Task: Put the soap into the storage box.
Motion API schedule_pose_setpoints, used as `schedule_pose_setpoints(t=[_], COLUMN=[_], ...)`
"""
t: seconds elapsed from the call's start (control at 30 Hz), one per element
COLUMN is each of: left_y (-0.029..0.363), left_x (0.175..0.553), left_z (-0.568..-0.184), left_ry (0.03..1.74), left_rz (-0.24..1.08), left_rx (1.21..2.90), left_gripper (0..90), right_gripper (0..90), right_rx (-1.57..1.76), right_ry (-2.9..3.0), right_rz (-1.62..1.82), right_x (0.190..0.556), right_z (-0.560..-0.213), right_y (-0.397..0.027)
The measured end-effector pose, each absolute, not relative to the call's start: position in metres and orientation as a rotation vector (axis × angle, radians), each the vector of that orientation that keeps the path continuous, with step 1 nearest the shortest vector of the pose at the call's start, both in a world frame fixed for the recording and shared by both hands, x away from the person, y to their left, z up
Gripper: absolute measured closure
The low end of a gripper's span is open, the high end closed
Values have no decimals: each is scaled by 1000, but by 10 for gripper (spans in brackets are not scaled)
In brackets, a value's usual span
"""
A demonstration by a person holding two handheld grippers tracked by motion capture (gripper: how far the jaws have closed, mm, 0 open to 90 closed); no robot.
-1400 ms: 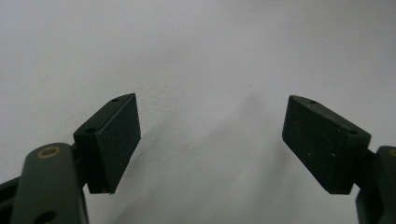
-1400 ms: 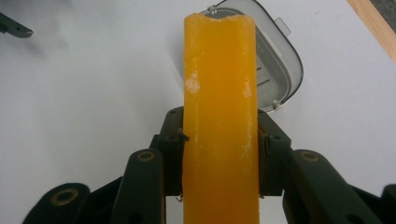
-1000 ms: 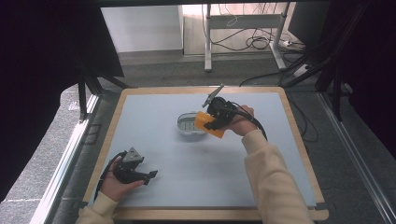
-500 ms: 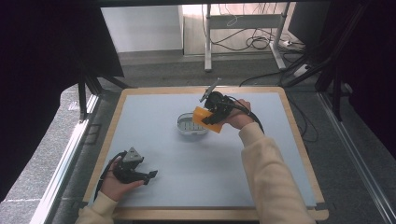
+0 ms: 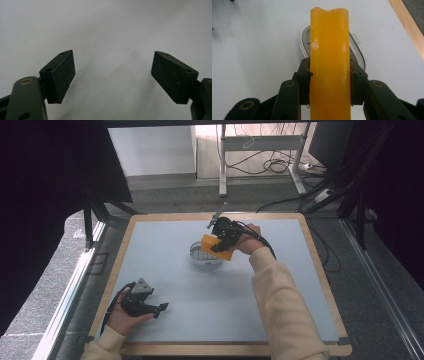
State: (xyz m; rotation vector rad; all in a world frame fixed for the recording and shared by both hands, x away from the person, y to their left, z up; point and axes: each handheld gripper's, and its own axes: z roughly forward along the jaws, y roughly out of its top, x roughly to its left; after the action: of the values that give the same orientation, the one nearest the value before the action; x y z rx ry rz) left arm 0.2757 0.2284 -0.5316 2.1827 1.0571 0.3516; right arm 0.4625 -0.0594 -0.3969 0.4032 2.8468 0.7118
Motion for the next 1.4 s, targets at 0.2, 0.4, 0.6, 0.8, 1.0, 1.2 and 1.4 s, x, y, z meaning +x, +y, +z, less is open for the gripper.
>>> schedule_pose_setpoints(t=[0.2, 0.4, 0.6, 0.8, 1.0, 1.2, 1.4], left_y=[229, 229, 228, 229, 229, 230, 230], left_x=[276, 276, 276, 276, 276, 276, 277], left_z=[-532, -532, -533, -532, -534, -534, -534], left_ry=[1055, 1056, 1048, 1047, 1049, 1049, 1048], left_rz=[350, 348, 345, 343, 336, 336, 335], left_rx=[2184, 2182, 2190, 2192, 2193, 2192, 2195], left_gripper=[191, 191, 191, 191, 191, 192, 191], right_gripper=[617, 616, 616, 616, 616, 616, 616], right_rx=[365, 336, 318, 290, 267, 245, 204], right_ry=[2862, 2872, 2882, 2895, 2912, 2929, 2957], right_rz=[702, 695, 680, 668, 640, 629, 623], right_x=[469, 475, 481, 490, 497, 505, 509], right_z=[-399, -401, -402, -406, -415, -424, -432], right_y=[-50, -41, -34, -27, -22, -22, -22])
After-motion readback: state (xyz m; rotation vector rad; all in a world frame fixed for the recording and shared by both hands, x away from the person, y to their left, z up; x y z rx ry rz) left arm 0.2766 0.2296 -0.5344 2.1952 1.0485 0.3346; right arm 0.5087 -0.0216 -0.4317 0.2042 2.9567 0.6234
